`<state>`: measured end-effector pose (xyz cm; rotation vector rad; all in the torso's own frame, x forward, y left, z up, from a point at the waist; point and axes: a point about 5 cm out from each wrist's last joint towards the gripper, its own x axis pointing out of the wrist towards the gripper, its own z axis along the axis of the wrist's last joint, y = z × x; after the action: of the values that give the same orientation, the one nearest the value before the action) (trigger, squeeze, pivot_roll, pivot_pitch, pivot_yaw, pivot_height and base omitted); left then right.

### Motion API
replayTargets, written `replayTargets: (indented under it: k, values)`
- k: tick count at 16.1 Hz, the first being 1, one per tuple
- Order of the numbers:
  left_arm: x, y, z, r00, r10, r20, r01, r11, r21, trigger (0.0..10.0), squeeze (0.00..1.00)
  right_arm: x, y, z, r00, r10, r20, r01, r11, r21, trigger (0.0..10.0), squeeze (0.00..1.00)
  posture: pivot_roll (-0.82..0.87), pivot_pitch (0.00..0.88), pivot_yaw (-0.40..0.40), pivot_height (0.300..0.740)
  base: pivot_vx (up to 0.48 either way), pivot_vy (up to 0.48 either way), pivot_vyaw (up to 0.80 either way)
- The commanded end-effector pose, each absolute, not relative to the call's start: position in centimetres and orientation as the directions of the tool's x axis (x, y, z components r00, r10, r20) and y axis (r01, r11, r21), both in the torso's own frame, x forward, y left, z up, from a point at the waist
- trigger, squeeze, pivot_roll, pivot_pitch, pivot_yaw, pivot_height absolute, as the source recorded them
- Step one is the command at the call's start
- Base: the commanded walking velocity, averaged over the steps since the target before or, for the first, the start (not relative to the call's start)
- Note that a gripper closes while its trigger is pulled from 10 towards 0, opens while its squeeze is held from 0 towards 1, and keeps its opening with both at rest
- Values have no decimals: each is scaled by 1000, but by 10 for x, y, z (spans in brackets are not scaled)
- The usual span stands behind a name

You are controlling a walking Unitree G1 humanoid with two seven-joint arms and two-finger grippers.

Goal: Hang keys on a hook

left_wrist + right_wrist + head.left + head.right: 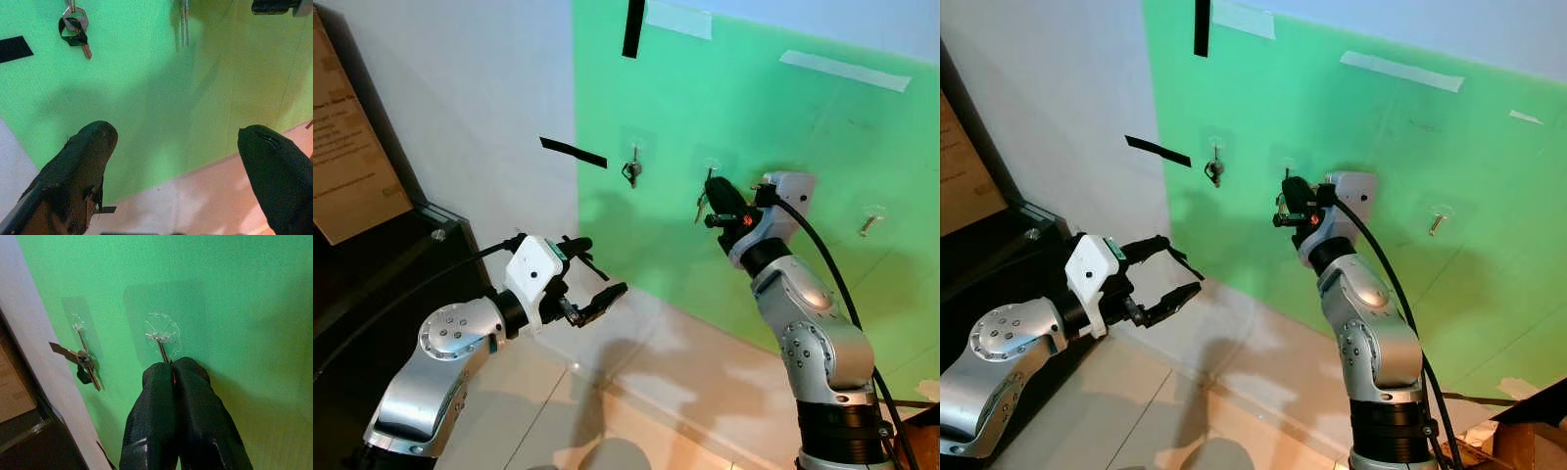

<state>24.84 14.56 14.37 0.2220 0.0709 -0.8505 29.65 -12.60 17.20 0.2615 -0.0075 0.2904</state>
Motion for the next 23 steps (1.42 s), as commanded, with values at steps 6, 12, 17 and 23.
replayTargets:
  k: [6, 12, 17, 23]
  values:
    - [248, 142, 148, 641, -754, -144, 766, 619, 174, 10000, 0, 293, -138, 146, 968, 229, -98, -201, 950, 239, 10000, 0, 37, 0, -65, 740, 0, 0, 0]
    - [249, 143, 148, 641, -755, -143, 767, 617, 176, 10000, 0, 291, -136, 143, 965, 239, -105, -209, 948, 238, 10000, 0, 41, 0, -68, 740, 0, 0, 0]
    - [248, 143, 148, 643, -752, -142, 764, 619, 179, 10000, 0, 290, -136, 142, 963, 249, -100, -218, 944, 247, 10000, 1000, 48, 0, -74, 740, 0, 0, 0]
    - [247, 147, 147, 713, -694, -96, 700, 700, 140, 10000, 0, 275, -141, 152, 949, 314, 9, -309, 929, 202, 10000, 1000, 52, 0, -78, 740, 0, 0, 0]
